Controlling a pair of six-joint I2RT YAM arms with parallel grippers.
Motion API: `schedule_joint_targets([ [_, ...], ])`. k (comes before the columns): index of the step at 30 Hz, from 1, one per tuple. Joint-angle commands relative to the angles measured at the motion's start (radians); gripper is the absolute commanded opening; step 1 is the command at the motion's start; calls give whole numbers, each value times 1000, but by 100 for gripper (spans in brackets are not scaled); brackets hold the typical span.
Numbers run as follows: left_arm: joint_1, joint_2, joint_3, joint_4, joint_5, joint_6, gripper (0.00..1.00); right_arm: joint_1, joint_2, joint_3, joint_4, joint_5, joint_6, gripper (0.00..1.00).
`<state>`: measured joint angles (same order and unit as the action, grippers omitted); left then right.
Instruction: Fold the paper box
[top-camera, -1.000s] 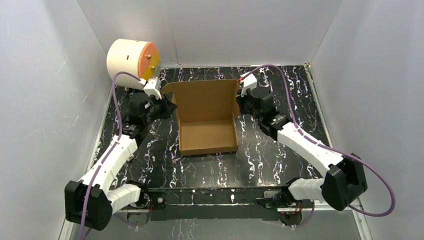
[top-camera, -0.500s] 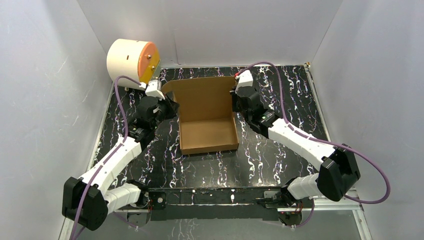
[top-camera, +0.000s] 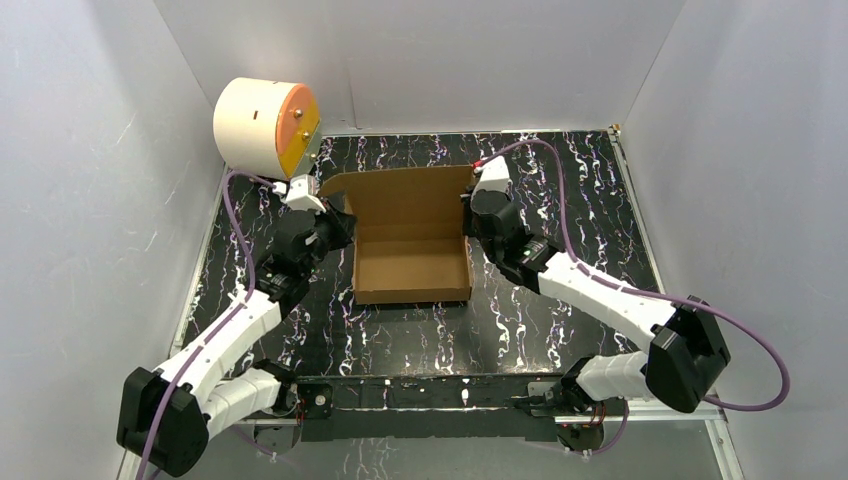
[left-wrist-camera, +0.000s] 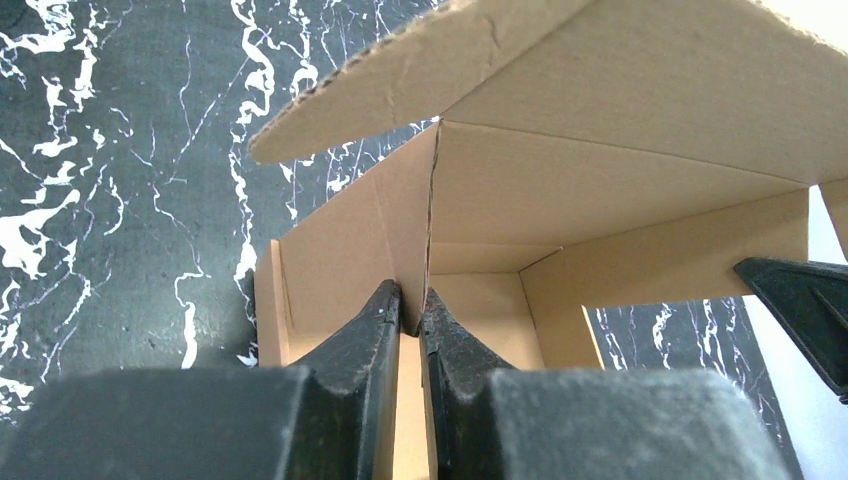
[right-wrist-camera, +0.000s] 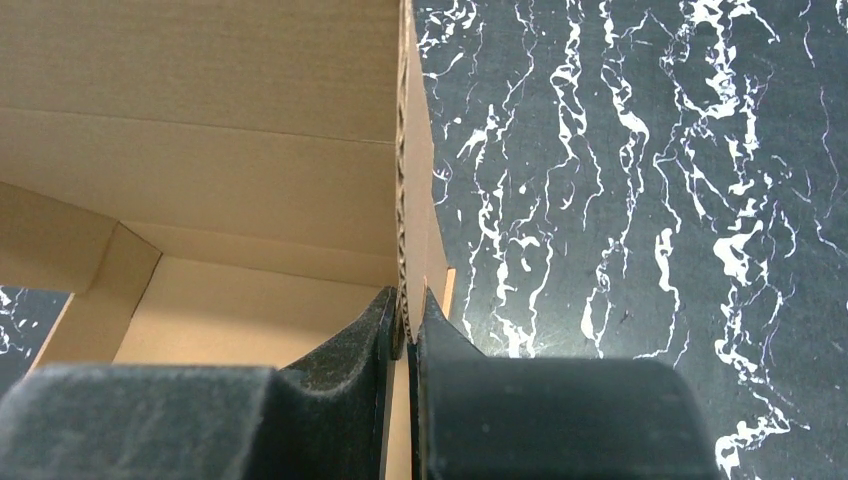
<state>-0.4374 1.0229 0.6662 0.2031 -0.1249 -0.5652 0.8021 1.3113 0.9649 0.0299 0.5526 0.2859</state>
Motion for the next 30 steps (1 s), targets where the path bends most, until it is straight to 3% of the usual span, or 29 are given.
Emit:
schedule_joint_targets([
  [1, -33, -44, -56, -7, 87, -63, 9, 53, -40, -60, 44, -83, 69, 16],
  [17, -37, -199, -232, -50, 122, -124, 14, 79, -167, -250, 85, -142, 144, 25],
  [21, -37, -227, -263, -54, 125, -151, 19, 83, -192, -293, 92, -155, 150, 37],
  [26, -37, -281, -273, -93, 125, -169, 32, 83, -258, -340, 87, -194, 126, 53],
  [30, -37, -356, -256, -211, 124, -176, 54, 83, -324, -344, 15, -209, 92, 68],
])
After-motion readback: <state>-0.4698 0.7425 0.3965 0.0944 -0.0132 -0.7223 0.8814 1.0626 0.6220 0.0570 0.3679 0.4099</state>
